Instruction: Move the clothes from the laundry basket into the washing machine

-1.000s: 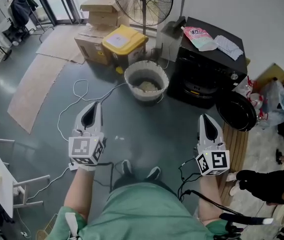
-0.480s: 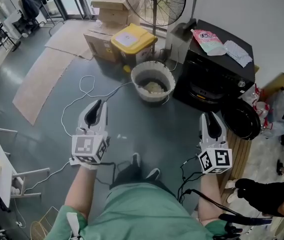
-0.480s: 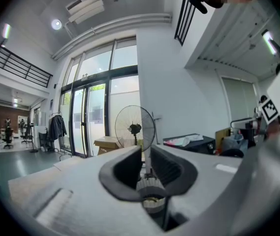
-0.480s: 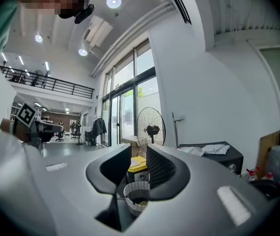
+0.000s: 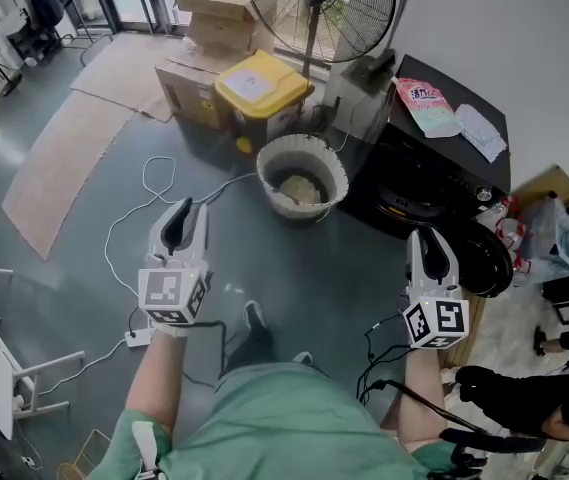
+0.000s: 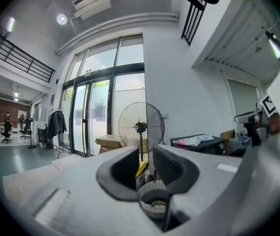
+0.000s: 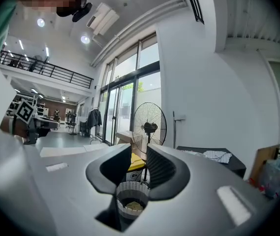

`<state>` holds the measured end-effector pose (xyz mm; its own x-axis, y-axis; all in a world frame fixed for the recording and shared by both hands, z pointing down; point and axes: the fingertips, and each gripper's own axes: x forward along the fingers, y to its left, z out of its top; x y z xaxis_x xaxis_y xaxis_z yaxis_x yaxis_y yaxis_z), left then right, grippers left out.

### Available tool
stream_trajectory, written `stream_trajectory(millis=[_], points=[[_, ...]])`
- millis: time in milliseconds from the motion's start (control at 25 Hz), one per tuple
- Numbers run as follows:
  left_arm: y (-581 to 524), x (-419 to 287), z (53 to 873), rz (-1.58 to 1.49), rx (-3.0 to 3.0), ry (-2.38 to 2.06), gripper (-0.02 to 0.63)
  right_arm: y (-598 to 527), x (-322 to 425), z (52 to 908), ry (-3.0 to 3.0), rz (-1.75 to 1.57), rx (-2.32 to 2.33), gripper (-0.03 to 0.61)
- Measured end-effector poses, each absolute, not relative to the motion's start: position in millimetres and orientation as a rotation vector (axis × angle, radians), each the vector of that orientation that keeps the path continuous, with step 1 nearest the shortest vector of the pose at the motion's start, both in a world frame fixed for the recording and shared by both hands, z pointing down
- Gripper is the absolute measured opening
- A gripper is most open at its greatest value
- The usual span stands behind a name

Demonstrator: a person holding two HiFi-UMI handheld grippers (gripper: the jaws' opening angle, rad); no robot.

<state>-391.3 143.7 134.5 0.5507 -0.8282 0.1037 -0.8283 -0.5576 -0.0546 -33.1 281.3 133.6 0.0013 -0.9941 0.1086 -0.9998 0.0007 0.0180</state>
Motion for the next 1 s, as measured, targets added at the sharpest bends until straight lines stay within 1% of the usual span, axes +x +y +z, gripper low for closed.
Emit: stream_trajectory(millis=[240,520,760,1000], points=[[61,-420,145,0.165,2.761,-1.455,0.089,209,-55,133,-2.098,0.096,2.177,0.078],[5,-438,149,0.184,2.767,-1.426,0.089,155,-80,133,-2.083,0.108,2.183,0.078],[-21,-435,149,0.190,2.785,-1.398,0.087,130,-93,144,-2.101,0.152,2.160,0.078],[-37,-416,147,0.148,2.828,-1.339,0.087,105,-88,154,-2.122,0.183,2.140,0.078]])
